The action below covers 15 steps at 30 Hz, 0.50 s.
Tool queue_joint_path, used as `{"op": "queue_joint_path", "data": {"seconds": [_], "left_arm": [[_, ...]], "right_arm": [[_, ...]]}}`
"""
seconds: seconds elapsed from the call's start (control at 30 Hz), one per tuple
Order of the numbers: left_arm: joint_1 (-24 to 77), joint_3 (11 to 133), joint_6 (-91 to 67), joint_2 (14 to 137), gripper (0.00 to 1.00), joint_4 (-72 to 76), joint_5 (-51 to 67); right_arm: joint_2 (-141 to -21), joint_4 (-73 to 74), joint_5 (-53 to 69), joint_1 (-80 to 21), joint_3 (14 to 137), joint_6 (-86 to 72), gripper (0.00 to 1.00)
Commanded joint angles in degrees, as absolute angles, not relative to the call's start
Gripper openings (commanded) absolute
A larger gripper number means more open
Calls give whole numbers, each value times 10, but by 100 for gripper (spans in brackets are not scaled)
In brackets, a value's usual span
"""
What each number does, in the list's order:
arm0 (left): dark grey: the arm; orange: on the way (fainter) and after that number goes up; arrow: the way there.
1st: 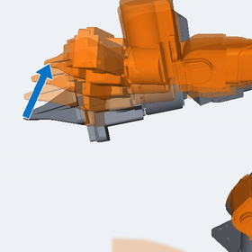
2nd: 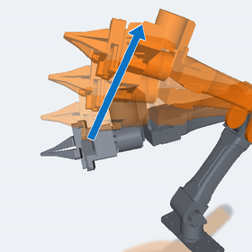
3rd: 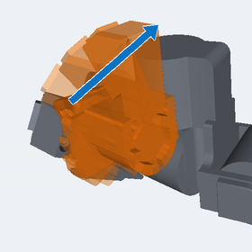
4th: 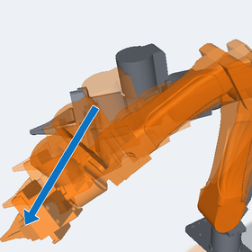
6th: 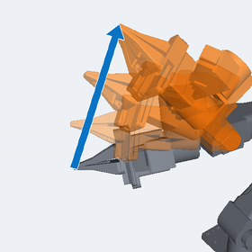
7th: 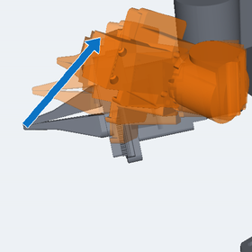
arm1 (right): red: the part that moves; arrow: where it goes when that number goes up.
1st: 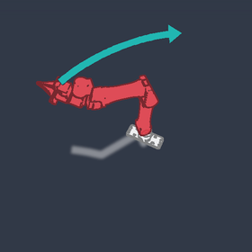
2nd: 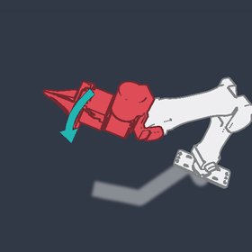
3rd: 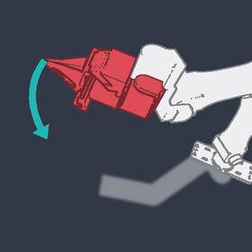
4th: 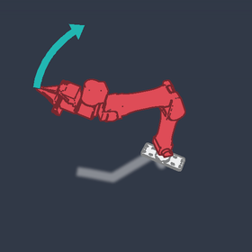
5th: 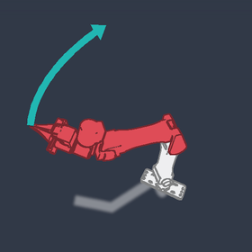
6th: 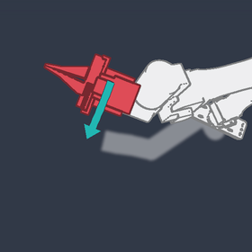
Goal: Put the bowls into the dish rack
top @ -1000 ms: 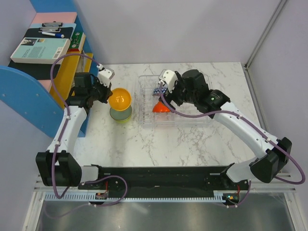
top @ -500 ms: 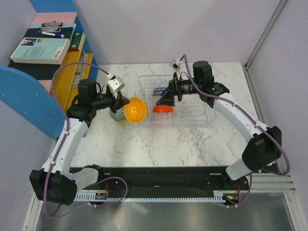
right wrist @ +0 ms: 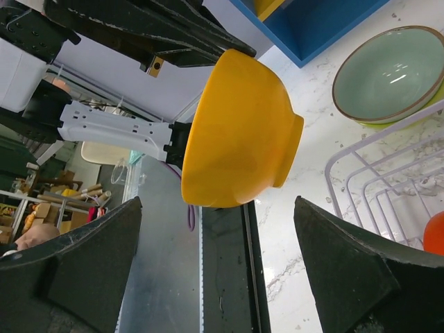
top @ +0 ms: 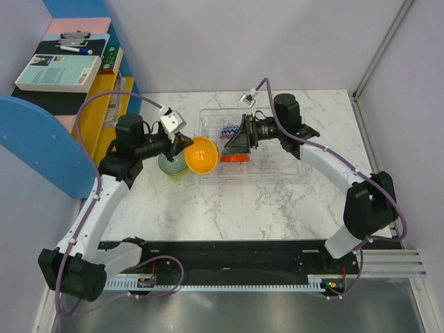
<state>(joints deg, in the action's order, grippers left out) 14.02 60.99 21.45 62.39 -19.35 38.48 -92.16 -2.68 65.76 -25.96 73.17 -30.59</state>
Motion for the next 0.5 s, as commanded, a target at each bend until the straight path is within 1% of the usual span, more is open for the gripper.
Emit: {"op": "queue_joint_path", "data": {"seconds": [0.0, 0.47], "left_arm": [[155, 617, 192, 612, 2, -153, 373], [168, 618, 185, 613, 2, -146, 374]], "right_arm": [[-932, -105, 684, -260, 720, -352, 98], [-959, -104, 670, -283, 717, -344, 98]]}}
